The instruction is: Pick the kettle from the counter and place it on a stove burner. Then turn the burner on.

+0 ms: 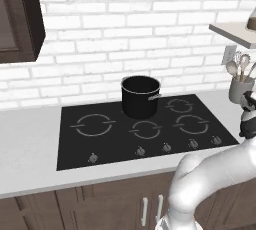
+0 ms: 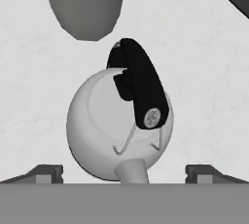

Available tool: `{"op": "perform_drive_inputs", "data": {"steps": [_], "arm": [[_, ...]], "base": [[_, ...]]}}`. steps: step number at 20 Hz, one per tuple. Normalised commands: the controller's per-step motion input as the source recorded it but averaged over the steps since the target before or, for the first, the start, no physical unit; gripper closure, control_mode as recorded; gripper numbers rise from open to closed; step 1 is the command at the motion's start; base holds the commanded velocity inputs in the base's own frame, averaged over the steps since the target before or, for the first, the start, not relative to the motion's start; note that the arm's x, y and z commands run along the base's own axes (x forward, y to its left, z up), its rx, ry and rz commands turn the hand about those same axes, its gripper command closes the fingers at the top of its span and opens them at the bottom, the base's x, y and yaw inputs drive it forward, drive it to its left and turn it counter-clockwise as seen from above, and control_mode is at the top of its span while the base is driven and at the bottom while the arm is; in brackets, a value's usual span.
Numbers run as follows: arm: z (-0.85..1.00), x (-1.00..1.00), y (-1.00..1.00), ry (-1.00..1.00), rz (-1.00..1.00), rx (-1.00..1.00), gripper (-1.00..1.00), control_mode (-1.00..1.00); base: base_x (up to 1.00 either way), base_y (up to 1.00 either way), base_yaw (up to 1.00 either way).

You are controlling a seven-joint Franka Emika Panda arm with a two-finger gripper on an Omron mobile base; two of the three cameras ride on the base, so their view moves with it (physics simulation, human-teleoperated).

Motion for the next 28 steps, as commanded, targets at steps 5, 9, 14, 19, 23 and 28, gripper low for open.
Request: {"op": "perform_drive_inputs", "data": {"steps": [5, 9, 14, 19, 23, 28], "arm": [[0.0, 0.03, -0.05, 0.01, 0.0, 0.0, -1.0, -1.0], [-0.06, 0.05, -0.09, 0.0, 0.0, 0.0, -1.0, -1.0], [-0.19, 0.15, -0.17, 0.0, 0.0, 0.01, -1.0, -1.0], [0.0, 0.5, -0.11, 0.0, 0.0, 0.07, -1.0, -1.0], [0.0, 0.26, -0.04, 0.0, 0.0, 0.04, 1.0, -1.0], [0.0, 0.0, 0.0, 0.0, 0.0, 0.0, 1.0, -1.0]], "base": [[0.0, 0.0, 0.0], [0.0, 0.0, 0.0], [0.0, 0.0, 0.0], [0.0, 0.0, 0.0], [0.0, 0.0, 0.0], [0.0, 0.0, 0.0]]}}
